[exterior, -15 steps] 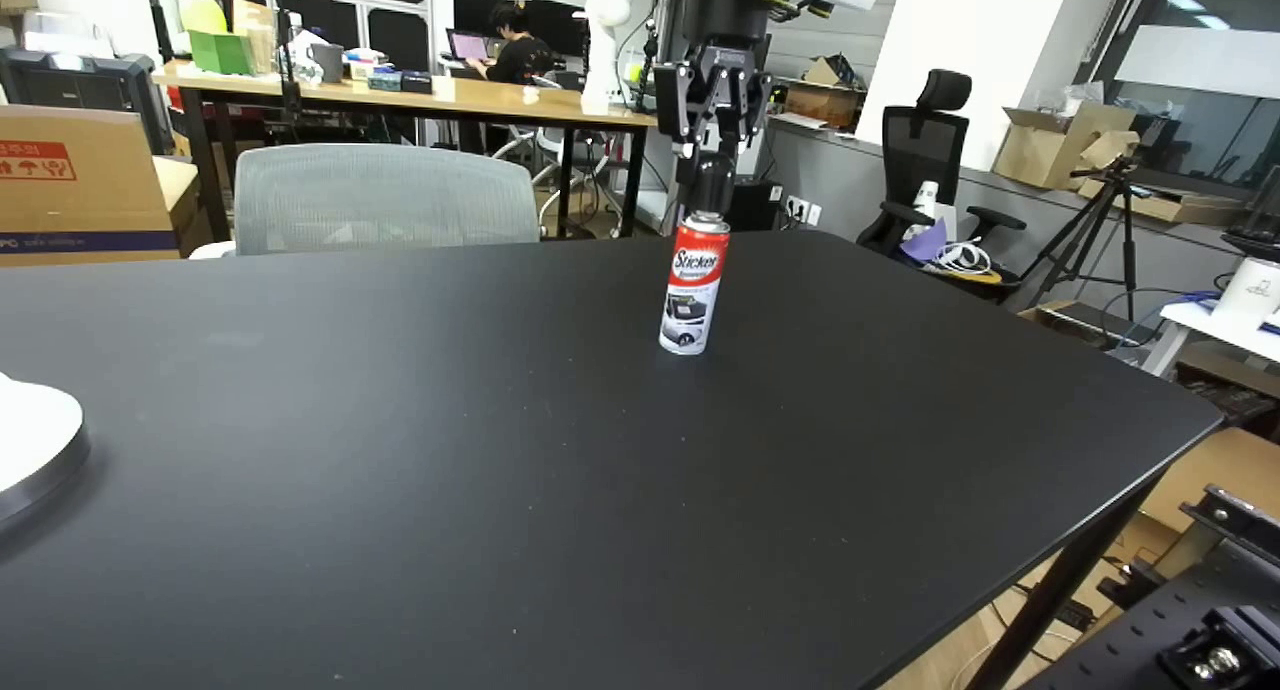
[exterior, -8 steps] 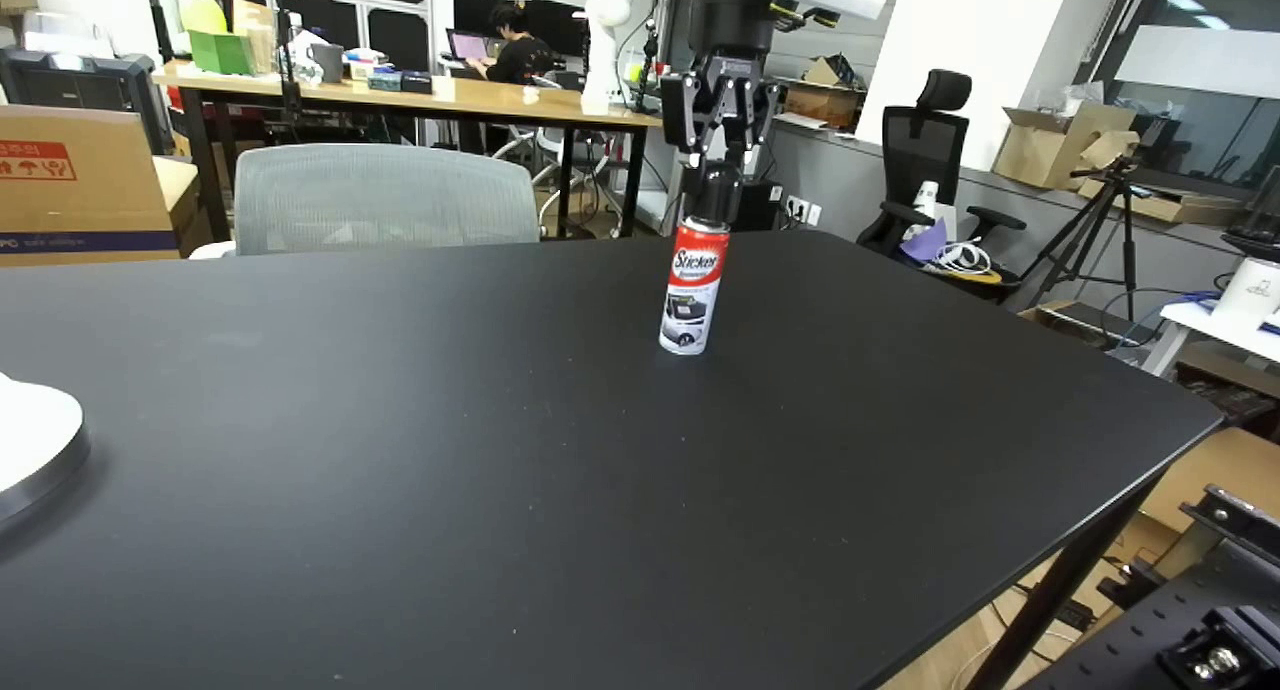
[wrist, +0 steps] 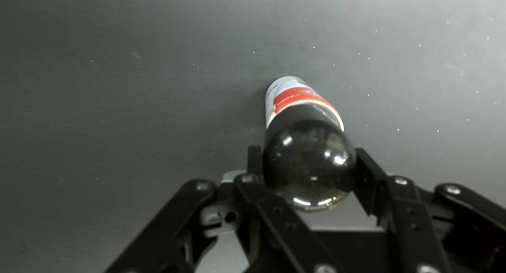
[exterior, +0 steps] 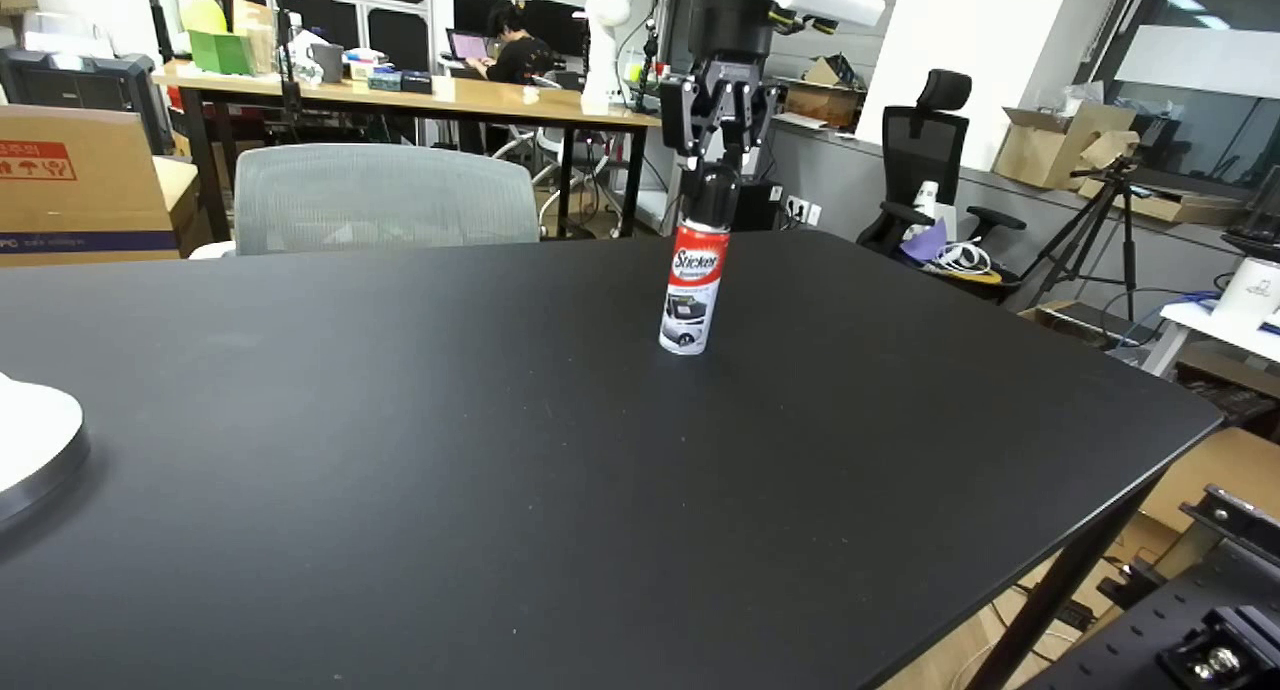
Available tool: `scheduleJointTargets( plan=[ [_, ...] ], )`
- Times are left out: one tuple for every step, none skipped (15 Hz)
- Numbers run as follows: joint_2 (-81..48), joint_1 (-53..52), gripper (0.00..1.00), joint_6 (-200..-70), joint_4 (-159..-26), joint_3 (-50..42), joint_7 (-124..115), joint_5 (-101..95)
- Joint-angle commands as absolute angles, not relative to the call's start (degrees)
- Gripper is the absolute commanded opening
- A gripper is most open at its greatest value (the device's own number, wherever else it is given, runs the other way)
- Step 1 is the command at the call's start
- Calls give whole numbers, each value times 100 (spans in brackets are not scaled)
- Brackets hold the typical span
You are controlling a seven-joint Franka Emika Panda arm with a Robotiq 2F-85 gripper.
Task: Put the top back on the bottle on the table
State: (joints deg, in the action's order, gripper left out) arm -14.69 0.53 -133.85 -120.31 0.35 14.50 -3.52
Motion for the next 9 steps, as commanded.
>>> scheduleJointTargets(
  plan=[
    [-1412, 58, 32, -13476, -12129, 44, 1317, -430],
    [-1405, 63, 32, -13452, -12143, 54, 1342, -404],
    [-1398, 63, 32, -13447, -12158, 57, 1345, -399],
    [-1388, 62, 32, -13438, -12170, 60, 1345, -396],
    [-1382, 62, 32, -13413, -12170, 62, 1347, -392],
    [-1379, 61, 32, -13415, -12175, 62, 1343, -396],
    [-1381, 60, 32, -13406, -12173, 58, 1338, -405],
    [-1383, 60, 75, -13383, -12165, 59, 1340, -403],
    [-1379, 64, 84, -13380, -12167, 58, 1345, -396]
  ],
)
